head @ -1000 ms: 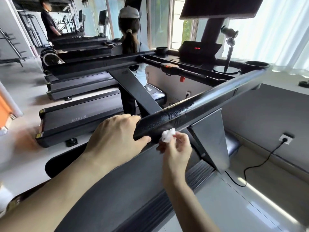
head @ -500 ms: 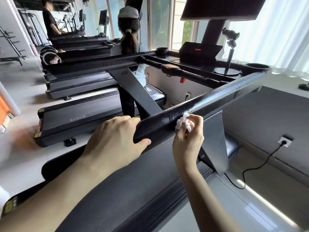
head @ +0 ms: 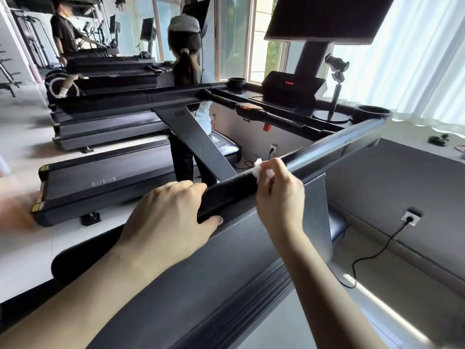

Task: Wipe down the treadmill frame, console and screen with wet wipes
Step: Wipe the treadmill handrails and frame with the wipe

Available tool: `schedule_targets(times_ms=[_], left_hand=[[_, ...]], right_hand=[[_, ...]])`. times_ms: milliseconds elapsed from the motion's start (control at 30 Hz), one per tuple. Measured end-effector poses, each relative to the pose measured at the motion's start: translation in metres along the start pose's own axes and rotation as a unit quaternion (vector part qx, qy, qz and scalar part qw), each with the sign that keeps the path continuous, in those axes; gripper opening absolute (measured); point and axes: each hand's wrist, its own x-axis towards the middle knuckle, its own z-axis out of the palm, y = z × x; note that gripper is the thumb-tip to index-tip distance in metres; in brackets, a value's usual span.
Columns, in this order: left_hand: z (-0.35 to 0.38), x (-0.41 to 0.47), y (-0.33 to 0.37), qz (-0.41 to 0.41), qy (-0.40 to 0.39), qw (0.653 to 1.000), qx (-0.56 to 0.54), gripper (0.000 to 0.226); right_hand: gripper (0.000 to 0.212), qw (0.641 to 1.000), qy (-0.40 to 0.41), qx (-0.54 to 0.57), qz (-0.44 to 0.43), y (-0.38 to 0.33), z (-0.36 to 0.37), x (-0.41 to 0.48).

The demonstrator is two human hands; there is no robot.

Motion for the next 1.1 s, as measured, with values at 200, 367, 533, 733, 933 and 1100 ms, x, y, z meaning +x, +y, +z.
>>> schedule_targets(times_ms=[200,367,533,733,933,1100], left_hand=[[0.001,0.002,0.000,0.001,-0.003,1.000,-0.004,0.033],[0.002,0.003,0.000,0.006,-0.005,1.000,0.000,0.034],[-0.001,0.001,0.002,-0.001,-0.007,1.000,0.001,0.038],[-0.003,0.000,0.002,0.009,-0.007,1.000,0.002,0.037],[-0.003,0.003,0.002,0.013,-0.010,1.000,0.001,0.035],[-0.005,0.001,0.003,0.008,-0.012,1.000,0.011,0.037]], right_hand=[[0.014,0.999,0.007,0.031,-0.010,-0.018,-0.003,-0.033],[0.014,0.987,-0.040,0.093,-0.121,-0.026,-0.005,-0.055],[0.007,0.999,0.034,0.011,0.013,0.008,0.004,-0.006],[0.009,0.997,0.068,0.004,0.025,-0.008,0.010,-0.021],[0.012,0.988,0.014,0.096,-0.119,-0.013,0.008,-0.066],[0.012,0.994,0.069,0.077,0.025,0.032,0.016,-0.039]])
